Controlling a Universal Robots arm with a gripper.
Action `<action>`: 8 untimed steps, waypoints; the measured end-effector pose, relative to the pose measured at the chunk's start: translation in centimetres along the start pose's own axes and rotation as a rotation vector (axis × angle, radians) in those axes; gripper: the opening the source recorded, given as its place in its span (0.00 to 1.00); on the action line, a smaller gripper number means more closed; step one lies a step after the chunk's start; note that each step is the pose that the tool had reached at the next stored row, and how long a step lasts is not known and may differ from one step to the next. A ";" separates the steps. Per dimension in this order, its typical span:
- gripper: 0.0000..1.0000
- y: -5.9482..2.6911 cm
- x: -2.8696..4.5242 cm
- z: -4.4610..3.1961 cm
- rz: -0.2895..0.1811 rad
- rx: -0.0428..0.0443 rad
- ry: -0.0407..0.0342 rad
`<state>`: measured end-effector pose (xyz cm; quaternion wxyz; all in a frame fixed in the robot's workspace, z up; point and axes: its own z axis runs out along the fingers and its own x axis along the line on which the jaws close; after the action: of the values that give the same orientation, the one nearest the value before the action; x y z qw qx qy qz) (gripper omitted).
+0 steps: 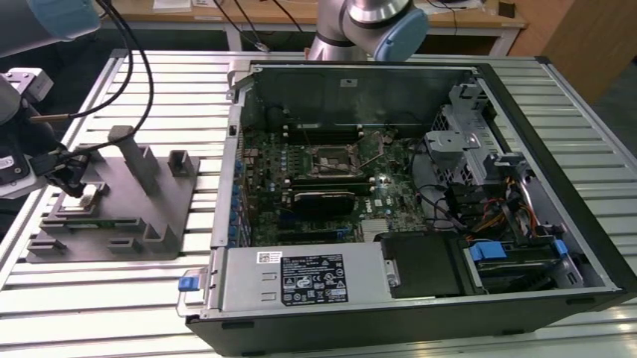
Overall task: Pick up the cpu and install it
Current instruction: 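Pick up the cpu and move it towards the insertion slot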
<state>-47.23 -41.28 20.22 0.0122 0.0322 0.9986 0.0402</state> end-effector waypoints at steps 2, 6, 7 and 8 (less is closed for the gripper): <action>0.11 -0.02 0.02 0.17 -0.002 0.0002 0.0001; 0.11 -0.05 0.19 0.50 -0.025 -0.0003 0.0021; 0.11 -0.06 0.21 0.54 -0.035 -0.0004 0.0028; 0.11 -0.06 0.21 0.54 -0.040 -0.0002 0.0034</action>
<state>-47.43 -41.28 19.67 0.0113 0.0123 0.9991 0.0400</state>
